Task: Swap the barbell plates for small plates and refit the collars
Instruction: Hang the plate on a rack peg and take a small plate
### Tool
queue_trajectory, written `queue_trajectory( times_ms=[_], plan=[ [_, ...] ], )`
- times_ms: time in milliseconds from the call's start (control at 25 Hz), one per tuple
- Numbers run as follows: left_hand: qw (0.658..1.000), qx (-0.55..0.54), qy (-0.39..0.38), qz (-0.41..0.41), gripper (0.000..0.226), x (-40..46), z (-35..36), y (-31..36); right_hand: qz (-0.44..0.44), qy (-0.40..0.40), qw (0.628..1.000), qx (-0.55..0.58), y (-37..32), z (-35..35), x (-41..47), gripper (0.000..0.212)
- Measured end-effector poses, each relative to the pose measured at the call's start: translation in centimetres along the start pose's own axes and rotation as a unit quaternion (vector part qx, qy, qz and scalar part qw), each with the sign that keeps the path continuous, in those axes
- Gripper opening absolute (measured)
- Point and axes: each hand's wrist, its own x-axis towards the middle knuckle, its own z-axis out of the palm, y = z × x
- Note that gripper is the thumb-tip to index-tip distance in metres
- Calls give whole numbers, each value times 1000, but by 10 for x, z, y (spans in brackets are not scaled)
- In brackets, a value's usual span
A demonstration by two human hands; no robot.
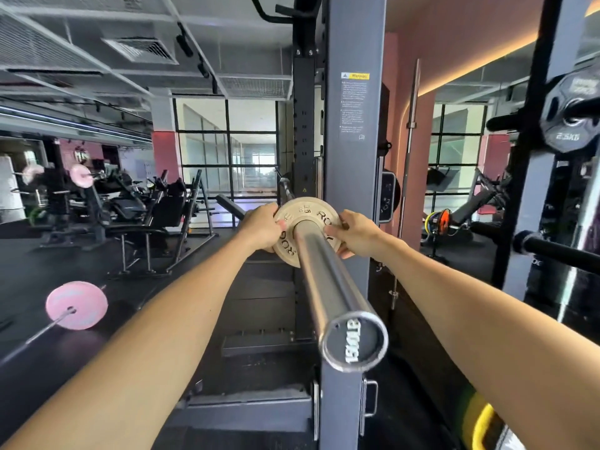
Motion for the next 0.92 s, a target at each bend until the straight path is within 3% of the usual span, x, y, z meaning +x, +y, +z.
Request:
queue_trajectory(
  times_ms=[160,560,920],
  plan=[
    [1000,2,7,10,14,-60,-20,21,-15,-4,1000,16,-9,-9,-62,15],
    [1000,-7,-17,15,11,-212,-81,76,-36,-33,999,22,-40,-36,-213,26],
    [999,28,-15,40,14,-269,-120,115,-75,-61,992,78,-58,-63,-285,35]
  ],
)
